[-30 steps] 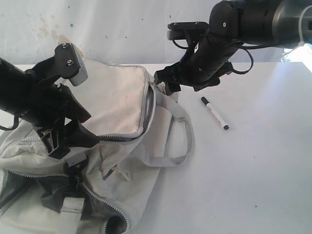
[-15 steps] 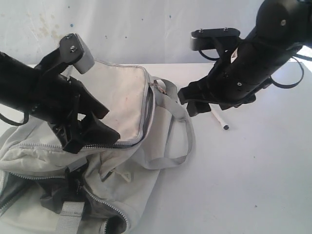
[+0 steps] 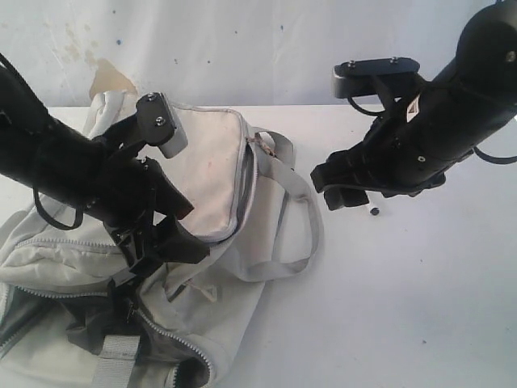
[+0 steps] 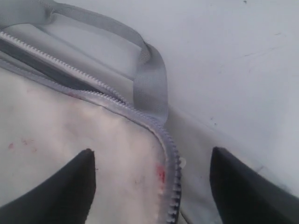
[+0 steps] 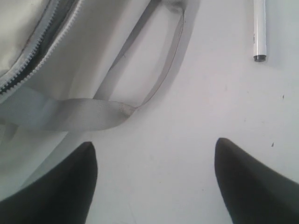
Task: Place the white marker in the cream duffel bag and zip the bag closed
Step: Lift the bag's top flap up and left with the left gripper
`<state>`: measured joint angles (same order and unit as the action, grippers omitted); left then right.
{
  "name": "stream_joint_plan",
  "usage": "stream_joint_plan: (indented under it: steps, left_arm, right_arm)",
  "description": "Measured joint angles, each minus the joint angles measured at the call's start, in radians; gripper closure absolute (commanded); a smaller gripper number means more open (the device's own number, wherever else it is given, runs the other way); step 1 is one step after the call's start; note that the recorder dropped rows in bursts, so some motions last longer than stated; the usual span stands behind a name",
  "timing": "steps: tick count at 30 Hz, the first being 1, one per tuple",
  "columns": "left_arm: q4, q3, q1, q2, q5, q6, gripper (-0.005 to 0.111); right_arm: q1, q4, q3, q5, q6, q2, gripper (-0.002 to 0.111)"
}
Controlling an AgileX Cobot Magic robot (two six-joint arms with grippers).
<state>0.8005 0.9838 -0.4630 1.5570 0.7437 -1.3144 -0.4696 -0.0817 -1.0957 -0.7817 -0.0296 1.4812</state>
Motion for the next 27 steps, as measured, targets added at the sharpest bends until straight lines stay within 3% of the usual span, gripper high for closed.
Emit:
stream_joint_plan:
  steps: [3, 9, 15, 20, 27]
  left_arm:
    - [0.000, 0.000, 0.000, 0.008, -0.013, 0.002, 0.051]
    - [0.000, 0.000, 0.000, 0.013, -0.028, 0.002, 0.106]
    - [0.000, 0.000, -0.002, 0.013, -0.040, 0.030, 0.106]
    - [0.004, 0.000, 0.000, 0.013, -0.091, 0.170, 0.106]
    - [0.053, 0.000, 0.078, -0.049, -0.215, 0.403, 0.106]
  right_arm:
    - [0.000, 0.000, 0.000, 0.007, 0.000, 0.000, 0.043]
    - [0.000, 0.000, 0.000, 0.009, 0.000, 0.000, 0.043]
    - [0.000, 0.000, 0.000, 0.011, 0.000, 0.000, 0.043]
    - [0.000, 0.002, 0.000, 0.014, 0.000, 0.000, 0.043]
    - [0.000, 0.006, 0.000, 0.019, 0.007, 0.000, 0.043]
